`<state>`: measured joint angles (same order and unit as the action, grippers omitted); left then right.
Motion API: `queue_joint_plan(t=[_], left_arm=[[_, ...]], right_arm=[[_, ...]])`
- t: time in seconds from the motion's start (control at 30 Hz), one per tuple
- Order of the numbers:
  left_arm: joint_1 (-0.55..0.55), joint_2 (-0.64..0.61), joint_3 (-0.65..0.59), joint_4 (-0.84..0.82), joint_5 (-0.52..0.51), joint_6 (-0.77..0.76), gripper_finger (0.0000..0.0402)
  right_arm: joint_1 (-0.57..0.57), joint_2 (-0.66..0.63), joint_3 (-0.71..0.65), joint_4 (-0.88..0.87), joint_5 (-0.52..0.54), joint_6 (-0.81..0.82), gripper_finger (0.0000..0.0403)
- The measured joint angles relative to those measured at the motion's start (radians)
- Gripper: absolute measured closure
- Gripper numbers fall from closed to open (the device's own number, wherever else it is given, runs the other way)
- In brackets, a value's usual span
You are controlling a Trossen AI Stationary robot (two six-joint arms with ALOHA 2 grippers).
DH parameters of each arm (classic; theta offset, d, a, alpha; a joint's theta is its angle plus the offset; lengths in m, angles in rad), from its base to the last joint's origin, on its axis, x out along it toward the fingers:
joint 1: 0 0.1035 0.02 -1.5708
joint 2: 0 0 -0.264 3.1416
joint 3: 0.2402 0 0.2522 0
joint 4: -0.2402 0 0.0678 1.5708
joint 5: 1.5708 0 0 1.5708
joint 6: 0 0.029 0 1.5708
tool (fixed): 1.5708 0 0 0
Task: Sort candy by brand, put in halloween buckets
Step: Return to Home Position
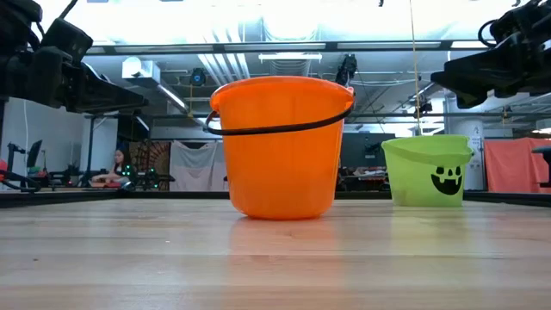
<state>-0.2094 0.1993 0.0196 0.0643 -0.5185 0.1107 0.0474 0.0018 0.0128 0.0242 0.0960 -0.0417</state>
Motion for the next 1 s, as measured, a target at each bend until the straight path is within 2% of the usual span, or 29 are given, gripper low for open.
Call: queue_joint_plan(t=[0.43,1.0], left_arm=[[0.0,0.002,0.0,0.003,-0.004,0.0,0.0249],[0.0,0.002,0.0,0.003,-0.004,0.0,0.0249]], right_arm=[[0.001,0.027,-0.001,0.008,0.001,0.224,0.0225],[0.001,0.027,-0.001,0.009,0.001,0.224,0.0225]])
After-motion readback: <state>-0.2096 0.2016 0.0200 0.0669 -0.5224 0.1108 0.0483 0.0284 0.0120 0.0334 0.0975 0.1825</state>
